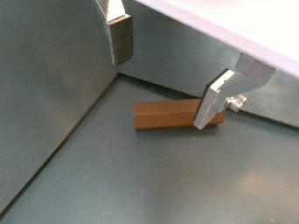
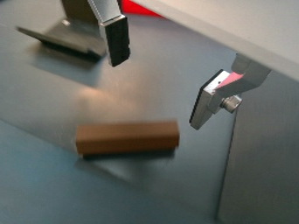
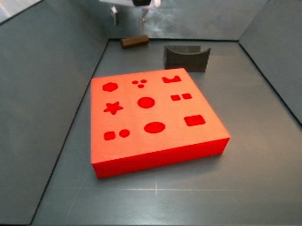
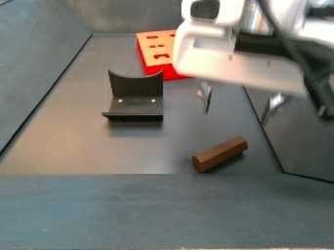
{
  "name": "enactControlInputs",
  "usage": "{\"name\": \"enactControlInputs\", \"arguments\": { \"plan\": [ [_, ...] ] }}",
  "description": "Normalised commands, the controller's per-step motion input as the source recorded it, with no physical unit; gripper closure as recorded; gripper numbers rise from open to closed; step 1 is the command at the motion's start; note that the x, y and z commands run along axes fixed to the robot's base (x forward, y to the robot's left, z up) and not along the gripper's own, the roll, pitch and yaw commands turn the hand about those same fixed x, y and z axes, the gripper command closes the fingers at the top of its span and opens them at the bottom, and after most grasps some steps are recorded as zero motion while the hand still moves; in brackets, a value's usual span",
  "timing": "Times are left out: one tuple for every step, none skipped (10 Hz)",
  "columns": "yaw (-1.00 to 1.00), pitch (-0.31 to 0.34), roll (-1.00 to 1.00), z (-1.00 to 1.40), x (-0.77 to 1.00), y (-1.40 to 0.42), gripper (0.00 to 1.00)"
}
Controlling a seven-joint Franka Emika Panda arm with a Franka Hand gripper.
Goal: Pick up the hexagon object. Move up. Place the hexagon object on the fixture. Regrasp the hexagon object. Move to above the board. Insert the hexagon object.
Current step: Pick up the hexagon object.
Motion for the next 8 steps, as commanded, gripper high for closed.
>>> {"name": "enactControlInputs", "arguments": {
  "plan": [
    [-0.81,-0.106,0.00,-0.90,-0.38,0.16,0.00],
    [-0.75,-0.174,0.01,-0.76,-0.21,0.23,0.00],
    [-0.85,-0.173,0.01,-0.78,-0.22,0.14,0.00],
    [-0.82,-0.179,0.01,-0.74,-0.17,0.14,0.00],
    [-0.78,-0.151,0.02,-0.77,0.00,0.05,0.00],
    [-0.83,-0.086,0.03,-0.83,0.26,0.00,0.00],
    [-0.77,-0.104,0.00,-0.91,0.30,0.00,0.00],
    [-0.44,-0.114,-0.14,-0.36,0.09,0.11,0.00]
  ]
}}
